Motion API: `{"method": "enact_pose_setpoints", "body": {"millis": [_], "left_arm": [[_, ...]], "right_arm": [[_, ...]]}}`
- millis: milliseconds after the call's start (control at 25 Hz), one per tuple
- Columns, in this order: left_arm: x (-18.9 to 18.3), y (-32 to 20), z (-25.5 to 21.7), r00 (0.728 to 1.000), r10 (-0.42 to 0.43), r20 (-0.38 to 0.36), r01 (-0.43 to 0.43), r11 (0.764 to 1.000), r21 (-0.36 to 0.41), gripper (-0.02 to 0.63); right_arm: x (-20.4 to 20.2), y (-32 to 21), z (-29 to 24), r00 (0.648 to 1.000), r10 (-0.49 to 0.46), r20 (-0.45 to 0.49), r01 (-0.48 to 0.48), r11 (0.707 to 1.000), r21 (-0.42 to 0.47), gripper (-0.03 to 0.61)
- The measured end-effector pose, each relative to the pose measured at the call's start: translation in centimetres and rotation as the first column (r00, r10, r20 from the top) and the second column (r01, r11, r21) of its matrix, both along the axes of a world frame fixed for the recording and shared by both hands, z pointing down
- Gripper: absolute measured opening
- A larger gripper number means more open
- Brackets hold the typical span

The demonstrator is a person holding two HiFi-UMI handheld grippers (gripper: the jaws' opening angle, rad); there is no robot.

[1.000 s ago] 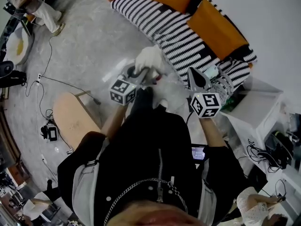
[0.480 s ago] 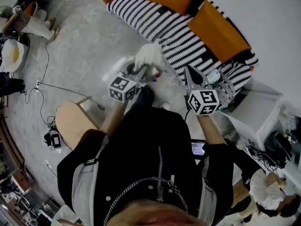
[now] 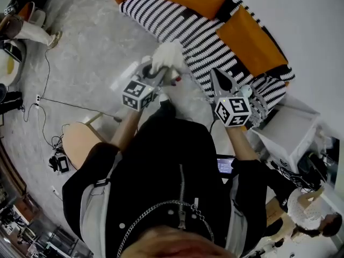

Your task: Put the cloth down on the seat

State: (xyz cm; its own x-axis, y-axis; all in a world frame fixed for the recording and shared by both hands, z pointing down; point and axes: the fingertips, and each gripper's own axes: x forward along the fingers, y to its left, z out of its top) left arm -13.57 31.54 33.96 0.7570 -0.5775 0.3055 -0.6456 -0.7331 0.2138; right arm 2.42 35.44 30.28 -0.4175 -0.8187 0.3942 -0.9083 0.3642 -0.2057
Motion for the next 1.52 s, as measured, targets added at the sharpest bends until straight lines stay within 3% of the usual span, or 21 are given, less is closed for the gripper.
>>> {"method": "enact_pose_setpoints", "body": {"millis": [520,1040,1520], "left_arm": [[-5.4,-4.1,1.7,1.0,-0.029,0.003,0.03,0.998,-0.047,0.084],[-2.9,-7.9,2.0,1.0,-0.024,0.013,0.025,0.998,-0.065,0.084],[0.8,-16.7,0.5,0.997,-0.064,0.043,0.066,0.997,-0.035,0.083]], "right_arm": [[-4.9,-4.1,1.7,1.0,-0.008,-0.003,0.008,0.999,-0.051,0.003],[-2.4,-9.0,2.8,1.0,-0.014,0.013,0.015,0.998,-0.053,0.003],[1.3,-18.1,2.4,0.994,-0.036,0.1,0.04,0.998,-0.044,0.002]]}}
